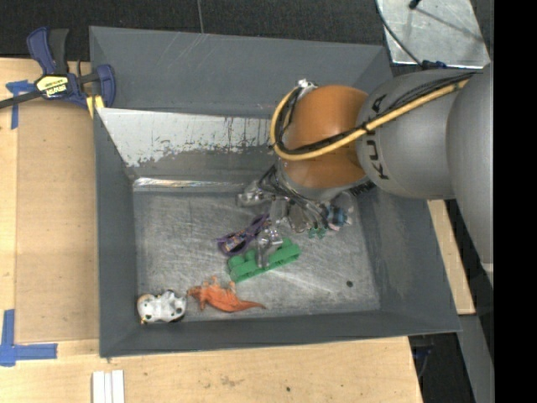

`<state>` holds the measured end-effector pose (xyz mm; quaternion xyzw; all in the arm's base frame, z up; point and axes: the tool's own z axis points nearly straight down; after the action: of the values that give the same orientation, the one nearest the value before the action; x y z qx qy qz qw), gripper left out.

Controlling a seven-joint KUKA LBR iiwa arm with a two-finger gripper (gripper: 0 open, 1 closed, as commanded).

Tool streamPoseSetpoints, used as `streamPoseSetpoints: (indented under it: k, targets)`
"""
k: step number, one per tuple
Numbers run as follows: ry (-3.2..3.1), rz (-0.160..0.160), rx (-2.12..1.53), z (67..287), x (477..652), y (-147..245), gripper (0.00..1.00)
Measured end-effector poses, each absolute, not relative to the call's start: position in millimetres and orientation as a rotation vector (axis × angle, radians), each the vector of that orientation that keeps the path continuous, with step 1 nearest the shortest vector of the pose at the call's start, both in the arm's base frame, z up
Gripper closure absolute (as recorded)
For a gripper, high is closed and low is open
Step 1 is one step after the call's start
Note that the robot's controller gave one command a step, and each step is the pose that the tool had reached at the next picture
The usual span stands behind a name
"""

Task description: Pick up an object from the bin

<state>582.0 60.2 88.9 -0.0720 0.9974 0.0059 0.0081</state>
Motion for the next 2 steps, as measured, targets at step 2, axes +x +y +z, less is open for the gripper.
streamPoseSetpoints:
  k: [2]
  targets:
    - [3.117, 0.018, -0.224, 88.9, 582.0, 60.2, 1.0]
